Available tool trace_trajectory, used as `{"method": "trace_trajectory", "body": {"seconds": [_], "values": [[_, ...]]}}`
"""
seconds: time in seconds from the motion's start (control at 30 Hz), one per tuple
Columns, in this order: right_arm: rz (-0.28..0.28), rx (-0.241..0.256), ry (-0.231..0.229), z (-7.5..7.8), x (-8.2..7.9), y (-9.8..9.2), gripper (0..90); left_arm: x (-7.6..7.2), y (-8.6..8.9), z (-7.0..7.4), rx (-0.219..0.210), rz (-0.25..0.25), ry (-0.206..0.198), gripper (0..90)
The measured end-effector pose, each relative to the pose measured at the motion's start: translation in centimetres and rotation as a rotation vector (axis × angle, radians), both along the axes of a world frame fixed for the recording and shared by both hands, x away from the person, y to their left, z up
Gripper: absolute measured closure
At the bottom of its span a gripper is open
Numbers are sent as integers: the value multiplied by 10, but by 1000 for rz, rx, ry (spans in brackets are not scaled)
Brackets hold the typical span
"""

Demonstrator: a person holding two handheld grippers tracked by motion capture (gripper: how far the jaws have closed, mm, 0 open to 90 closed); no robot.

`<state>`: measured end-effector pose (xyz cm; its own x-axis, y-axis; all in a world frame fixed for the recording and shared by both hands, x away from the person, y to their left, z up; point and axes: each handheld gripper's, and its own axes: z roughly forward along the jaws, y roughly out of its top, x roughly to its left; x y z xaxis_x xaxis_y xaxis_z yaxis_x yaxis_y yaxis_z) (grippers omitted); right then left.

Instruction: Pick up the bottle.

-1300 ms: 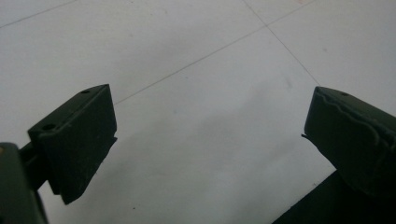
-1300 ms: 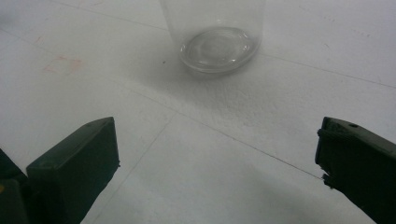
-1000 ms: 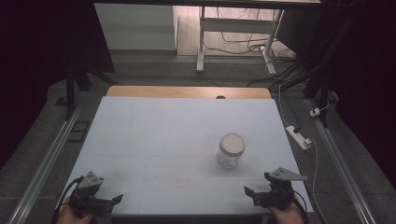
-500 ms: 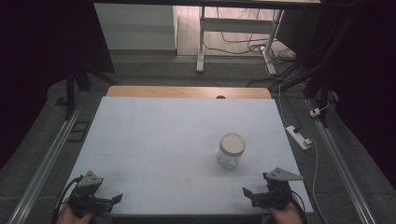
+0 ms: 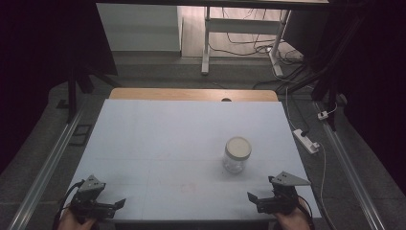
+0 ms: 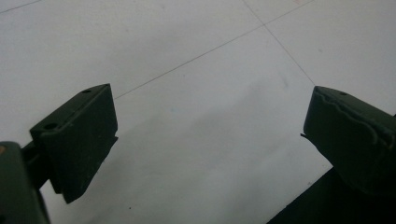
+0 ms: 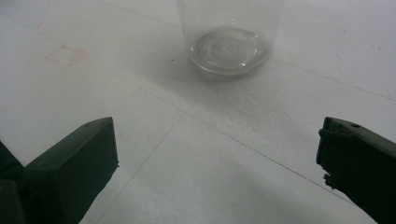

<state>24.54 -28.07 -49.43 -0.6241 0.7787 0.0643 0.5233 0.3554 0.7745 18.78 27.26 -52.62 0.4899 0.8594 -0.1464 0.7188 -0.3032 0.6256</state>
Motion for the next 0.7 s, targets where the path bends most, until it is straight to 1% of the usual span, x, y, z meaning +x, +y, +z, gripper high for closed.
{"method": "trace_trajectory", "body": {"seconds": [0.2,0.3,0.4,0.57,0.7], "values": [[17,-8,3,0,1,2,0,0,0,0,-3,-2,-1,41],[26,2,15,1,2,3,0,0,0,0,-3,-2,-1,41],[39,-6,28,0,5,5,0,0,0,0,-4,-2,0,41],[43,-17,17,1,7,7,0,0,1,0,-9,0,0,41],[48,-12,5,4,11,11,0,0,1,0,-14,3,1,41]]}}
